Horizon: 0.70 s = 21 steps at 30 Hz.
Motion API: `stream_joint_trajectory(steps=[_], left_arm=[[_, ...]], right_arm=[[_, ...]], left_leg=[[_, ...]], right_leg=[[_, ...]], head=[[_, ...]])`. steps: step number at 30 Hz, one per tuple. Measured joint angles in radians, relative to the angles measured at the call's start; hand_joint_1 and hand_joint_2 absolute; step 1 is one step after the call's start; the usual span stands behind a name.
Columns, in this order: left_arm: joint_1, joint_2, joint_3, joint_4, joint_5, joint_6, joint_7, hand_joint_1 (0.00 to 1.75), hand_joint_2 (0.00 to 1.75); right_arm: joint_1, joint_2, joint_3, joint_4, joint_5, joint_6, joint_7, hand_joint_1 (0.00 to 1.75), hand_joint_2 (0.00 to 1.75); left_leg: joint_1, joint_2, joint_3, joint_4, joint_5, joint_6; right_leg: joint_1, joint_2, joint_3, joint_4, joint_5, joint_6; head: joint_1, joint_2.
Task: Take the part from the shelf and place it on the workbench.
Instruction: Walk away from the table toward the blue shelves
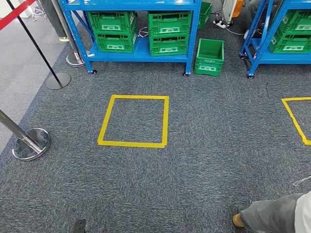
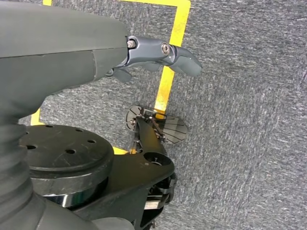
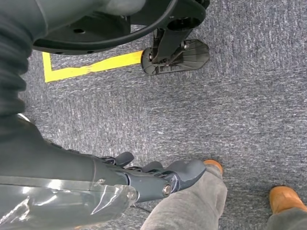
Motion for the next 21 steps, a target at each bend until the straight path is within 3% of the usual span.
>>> stream_joint_trajectory(steps=[6, 10, 15, 21], left_arm=[[0.002, 0.000, -0.006, 0.000, -0.020, -0.002, 0.006, 0.00, 1.75], [0.002, 0.000, -0.014, 0.000, -0.024, -0.003, 0.007, 0.00, 1.75], [0.005, 0.005, -0.035, 0.000, -0.016, -0.005, 0.012, 0.00, 1.75], [0.024, 0.031, -0.148, 0.000, 0.069, -0.014, 0.042, 0.00, 1.75]], right_arm=[[0.000, 0.000, -0.001, 0.000, 0.000, 0.001, 0.007, 0.00, 0.00], [0.000, 0.000, -0.001, 0.000, 0.000, 0.001, 0.010, 0.00, 1.75], [0.002, -0.001, 0.008, 0.000, -0.013, 0.018, 0.014, 0.00, 1.75], [0.017, -0.015, 0.077, -0.001, -0.106, 0.054, 0.038, 0.00, 1.75]], left_leg=[[0.000, 0.000, 0.000, 0.000, 0.000, 0.000], [0.000, 0.000, 0.000, 0.000, 0.000, 0.000], [0.000, 0.000, 0.000, 0.000, 0.000, 0.000], [0.000, 0.000, 0.000, 0.000, 0.000, 0.001]], right_leg=[[0.000, 0.000, 0.000, 0.000, 0.000, 0.000], [0.000, 0.000, 0.000, 0.000, 0.000, 0.000], [0.000, 0.000, 0.000, 0.000, 0.000, 0.000], [0.000, 0.000, 0.000, 0.000, 0.000, 0.000]], head=[[0.000, 0.000], [0.000, 0.000], [0.000, 0.000], [0.000, 0.000]])
